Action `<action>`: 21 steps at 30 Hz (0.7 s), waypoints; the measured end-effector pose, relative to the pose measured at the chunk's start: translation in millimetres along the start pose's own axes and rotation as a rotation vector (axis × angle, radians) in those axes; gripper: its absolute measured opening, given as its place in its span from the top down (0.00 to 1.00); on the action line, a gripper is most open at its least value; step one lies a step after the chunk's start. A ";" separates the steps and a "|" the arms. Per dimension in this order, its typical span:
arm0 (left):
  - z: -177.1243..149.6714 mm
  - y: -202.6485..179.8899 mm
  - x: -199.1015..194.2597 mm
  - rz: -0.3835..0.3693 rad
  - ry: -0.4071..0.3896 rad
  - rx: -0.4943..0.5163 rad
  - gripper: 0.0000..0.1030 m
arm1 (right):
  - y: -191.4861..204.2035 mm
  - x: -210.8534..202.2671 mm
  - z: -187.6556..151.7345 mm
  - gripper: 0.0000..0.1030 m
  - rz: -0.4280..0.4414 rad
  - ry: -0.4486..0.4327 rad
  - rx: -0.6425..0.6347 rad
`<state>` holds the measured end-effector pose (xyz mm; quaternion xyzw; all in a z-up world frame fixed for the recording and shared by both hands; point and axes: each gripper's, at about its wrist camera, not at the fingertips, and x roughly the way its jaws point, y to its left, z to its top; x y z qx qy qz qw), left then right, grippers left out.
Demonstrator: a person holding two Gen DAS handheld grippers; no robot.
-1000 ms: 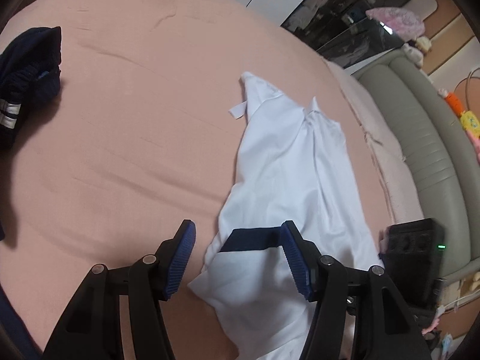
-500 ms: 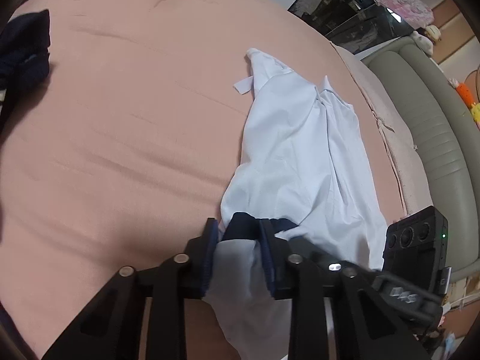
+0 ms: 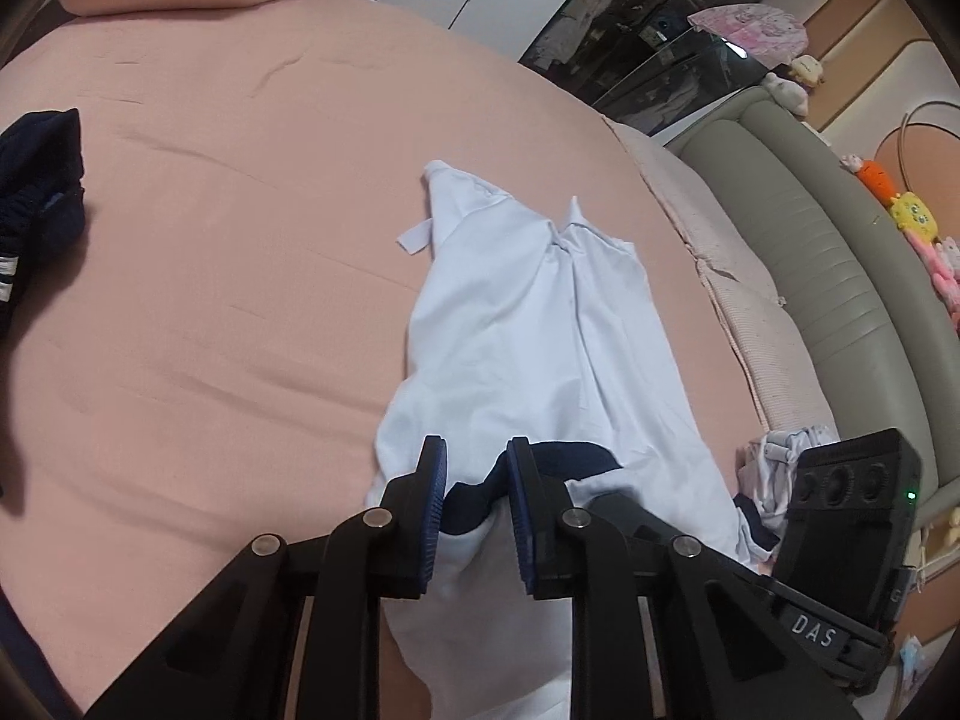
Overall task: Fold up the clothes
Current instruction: 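Lay the folded side flat and open both tools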
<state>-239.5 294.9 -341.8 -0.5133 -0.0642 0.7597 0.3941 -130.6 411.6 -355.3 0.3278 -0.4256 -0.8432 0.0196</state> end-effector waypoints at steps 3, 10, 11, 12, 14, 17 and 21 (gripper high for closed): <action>0.0 -7.0 3.3 -0.021 -0.005 0.007 0.82 | 4.3 -9.9 1.5 0.93 -0.027 -0.026 -0.030; 1.4 -22.8 11.9 -0.042 -0.007 0.032 0.82 | -9.2 -24.8 3.6 0.93 -0.112 -0.055 -0.060; 1.5 -23.5 14.3 -0.036 -0.002 0.033 0.82 | -13.7 -26.5 3.6 0.93 -0.114 -0.053 -0.054; 1.5 -24.2 16.7 -0.030 0.003 0.035 0.82 | -17.2 -26.5 3.2 0.94 -0.122 -0.055 -0.047; 1.6 -25.7 21.4 -0.019 0.012 0.037 0.82 | -25.4 -27.8 1.3 0.93 -0.145 -0.055 -0.036; 1.6 -27.0 24.6 -0.008 0.017 0.037 0.82 | -36.5 -30.4 -5.7 0.93 -0.177 -0.035 -0.029; 3.5 -28.2 24.7 0.004 0.041 0.028 0.80 | -39.6 -33.6 -17.6 0.94 -0.203 -0.004 -0.062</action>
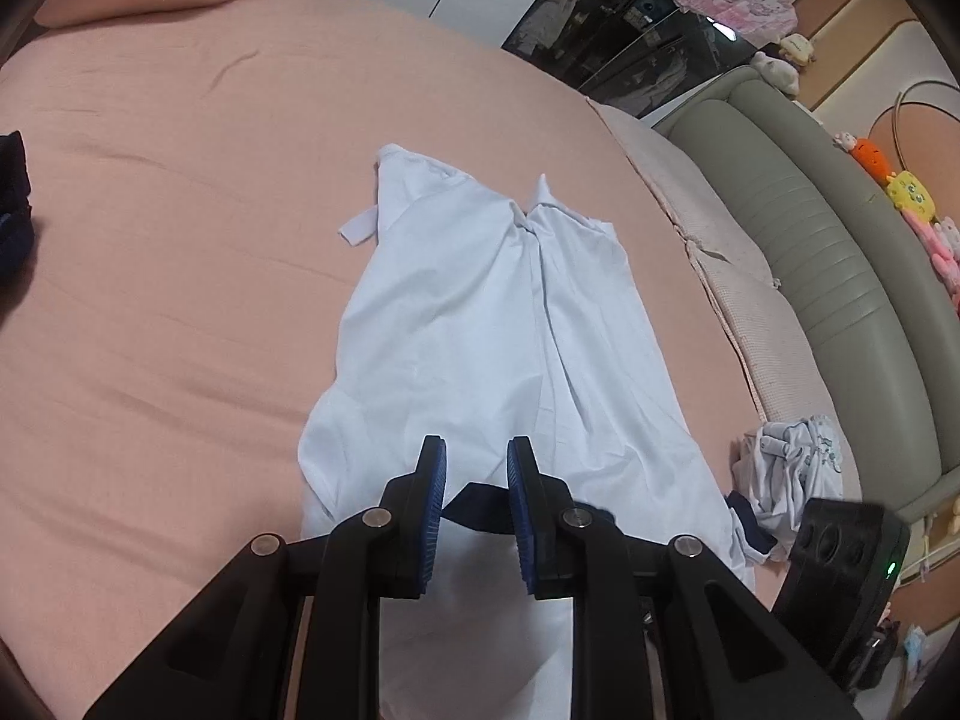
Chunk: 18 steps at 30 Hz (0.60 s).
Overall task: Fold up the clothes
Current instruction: 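Lay the folded side flat and open both tools, then move both tools back over the shirt toward the other side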
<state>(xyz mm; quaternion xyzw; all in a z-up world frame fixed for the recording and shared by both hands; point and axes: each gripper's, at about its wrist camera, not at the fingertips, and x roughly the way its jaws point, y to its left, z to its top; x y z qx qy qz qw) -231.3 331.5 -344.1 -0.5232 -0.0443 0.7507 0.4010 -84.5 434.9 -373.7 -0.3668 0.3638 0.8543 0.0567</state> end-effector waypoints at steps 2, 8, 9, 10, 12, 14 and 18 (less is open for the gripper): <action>-1.8 -3.1 -4.6 0.032 0.003 0.006 0.69 | 1.4 -4.2 -3.8 0.93 -0.005 0.016 -0.020; -17.3 -13.1 -31.8 0.109 -0.055 0.043 0.12 | -1.4 -33.6 -9.4 0.33 -0.057 0.029 0.008; -21.2 -13.1 -38.3 0.114 -0.073 0.039 0.12 | -2.5 -43.1 -11.3 0.33 -0.059 0.008 0.016; -25.6 -12.0 -44.8 0.120 -0.091 0.027 0.12 | -3.1 -53.8 -13.4 0.33 -0.052 -0.009 0.017; -34.8 -7.0 -56.6 0.124 -0.123 -0.009 0.12 | -5.4 -74.5 -17.7 0.32 -0.045 -0.030 0.025; -44.6 -1.1 -67.7 0.083 -0.156 -0.070 0.12 | -8.2 -93.6 -21.5 0.31 -0.049 -0.044 0.036; -63.2 -0.4 -82.4 0.030 -0.193 -0.117 0.12 | -15.1 -127.6 -33.2 0.30 -0.038 -0.079 0.073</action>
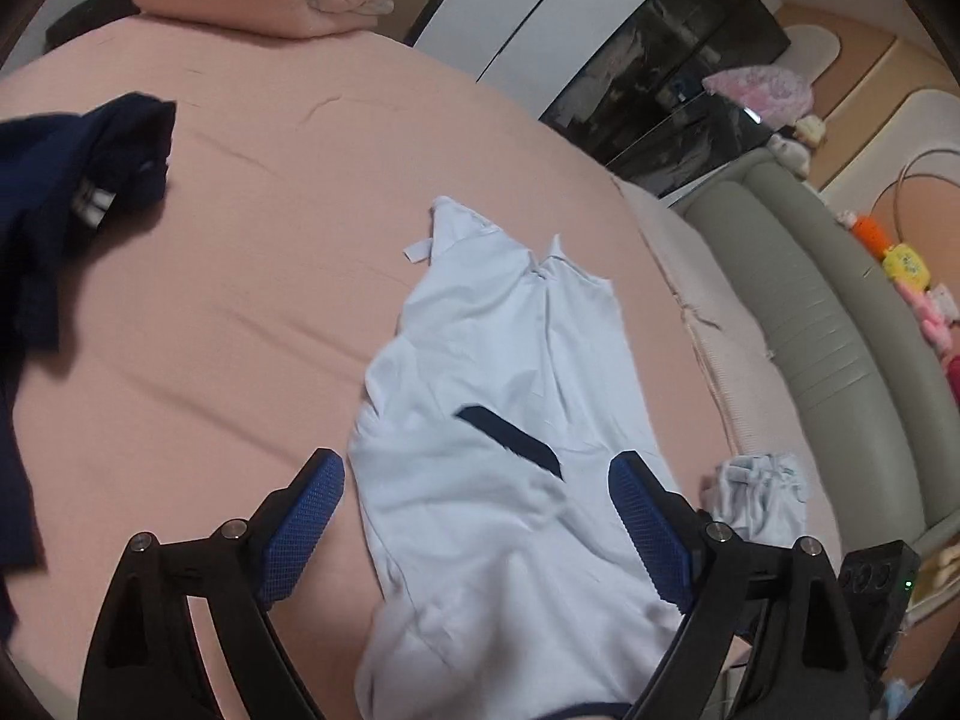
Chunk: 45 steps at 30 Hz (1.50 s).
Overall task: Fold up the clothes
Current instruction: 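Move both tools back over the shirt toward the other side, then move both open tools over the unfolded shirt side and its sleeve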
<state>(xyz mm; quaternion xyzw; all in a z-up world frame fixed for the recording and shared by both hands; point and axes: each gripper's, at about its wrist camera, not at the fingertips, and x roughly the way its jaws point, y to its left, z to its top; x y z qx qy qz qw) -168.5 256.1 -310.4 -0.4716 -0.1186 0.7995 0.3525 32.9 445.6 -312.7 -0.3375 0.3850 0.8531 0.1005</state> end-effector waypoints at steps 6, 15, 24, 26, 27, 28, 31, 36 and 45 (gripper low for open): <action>-24.3 -12.9 -17.1 0.069 -0.029 0.055 0.12 | -15.3 -32.2 -17.5 0.25 -0.010 -0.012 0.062; -55.7 -54.2 -30.9 0.259 -0.144 0.237 0.12 | -55.5 -64.8 -42.4 0.25 0.004 -0.075 0.176; -89.3 -118.3 -9.0 0.563 -0.310 0.568 0.12 | -118.0 -86.9 -60.6 0.25 0.044 -0.126 0.371; -88.4 -124.0 0.3 0.597 -0.308 0.605 0.12 | -127.9 -89.4 -64.5 0.25 0.052 -0.137 0.403; -86.9 -127.2 3.2 0.598 -0.304 0.617 0.12 | -131.7 -89.6 -66.2 0.25 0.058 -0.139 0.413; -85.5 -131.5 5.0 0.598 -0.305 0.633 0.12 | -135.5 -89.8 -68.0 0.25 0.064 -0.140 0.424; -82.7 -152.2 5.6 0.611 -0.349 0.708 0.12 | -144.8 -88.9 -71.4 0.25 0.081 -0.138 0.450; -84.7 -183.1 23.6 0.669 -0.441 0.967 0.12 | -147.3 -85.1 -65.1 0.25 0.093 -0.141 0.441; -51.4 -220.1 37.1 0.674 -0.347 1.092 0.12 | -125.9 -75.6 -42.5 0.25 0.047 -0.126 0.331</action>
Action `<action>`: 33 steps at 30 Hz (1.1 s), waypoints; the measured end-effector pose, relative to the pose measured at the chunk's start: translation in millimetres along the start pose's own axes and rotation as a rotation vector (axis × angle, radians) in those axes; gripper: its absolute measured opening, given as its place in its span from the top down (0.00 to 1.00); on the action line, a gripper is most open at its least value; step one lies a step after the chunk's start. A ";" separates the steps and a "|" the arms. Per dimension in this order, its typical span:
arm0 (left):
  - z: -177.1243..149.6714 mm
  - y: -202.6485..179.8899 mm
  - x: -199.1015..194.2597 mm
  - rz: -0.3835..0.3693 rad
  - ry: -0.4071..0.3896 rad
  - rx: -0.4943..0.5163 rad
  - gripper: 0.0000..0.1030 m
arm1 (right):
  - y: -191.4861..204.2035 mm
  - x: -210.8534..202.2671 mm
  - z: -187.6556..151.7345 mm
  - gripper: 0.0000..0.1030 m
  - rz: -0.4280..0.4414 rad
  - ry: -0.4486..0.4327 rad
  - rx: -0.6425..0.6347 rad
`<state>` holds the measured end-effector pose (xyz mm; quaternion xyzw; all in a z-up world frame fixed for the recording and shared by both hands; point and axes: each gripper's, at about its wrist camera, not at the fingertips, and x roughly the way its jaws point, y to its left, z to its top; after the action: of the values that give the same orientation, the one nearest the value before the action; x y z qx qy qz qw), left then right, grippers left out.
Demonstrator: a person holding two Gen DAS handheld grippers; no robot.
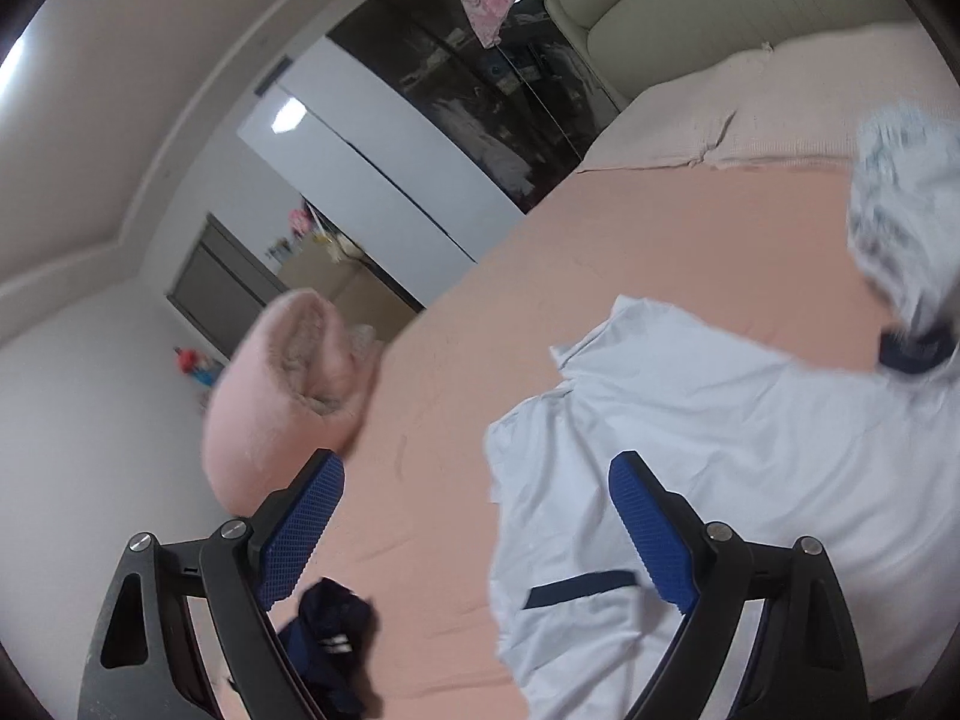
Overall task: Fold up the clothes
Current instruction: 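Move both open tools over the unfolded shirt side and its sleeve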
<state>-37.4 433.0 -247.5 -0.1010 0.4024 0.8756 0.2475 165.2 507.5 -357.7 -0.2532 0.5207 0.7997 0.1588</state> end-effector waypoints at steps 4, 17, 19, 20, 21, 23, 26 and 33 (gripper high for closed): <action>22.9 7.2 -8.0 -0.094 0.054 -0.060 0.12 | 3.3 -0.7 10.1 0.25 0.005 -0.007 -0.009; 98.1 35.8 -83.1 -0.240 0.117 -0.053 0.12 | 15.4 -15.5 25.4 0.25 0.005 -0.031 -0.025; 108.8 39.2 -96.3 -0.292 0.129 -0.069 0.12 | 18.3 -17.9 26.9 0.25 -0.008 -0.033 -0.035; 113.3 39.9 -104.0 -0.305 0.120 -0.079 0.12 | 19.7 -19.1 27.6 0.25 -0.014 -0.035 -0.040; 115.3 38.1 -109.4 -0.304 0.099 -0.091 0.12 | 20.2 -19.7 28.0 0.25 -0.017 -0.034 -0.044; 114.2 30.1 -113.2 -0.300 0.077 -0.110 0.12 | 21.0 -21.1 28.7 0.25 -0.022 -0.033 -0.052; 100.3 6.8 -103.7 -0.352 0.112 -0.157 0.12 | 18.3 -21.6 28.9 0.25 -0.025 -0.031 -0.051; 38.1 -58.4 -60.6 -0.468 0.220 -0.182 0.12 | -5.0 -9.1 27.8 0.25 -0.038 0.000 0.009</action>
<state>45.5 472.8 -237.9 -0.3074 0.3122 0.8110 0.3878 168.6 535.0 -347.1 -0.2622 0.5193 0.7943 0.1752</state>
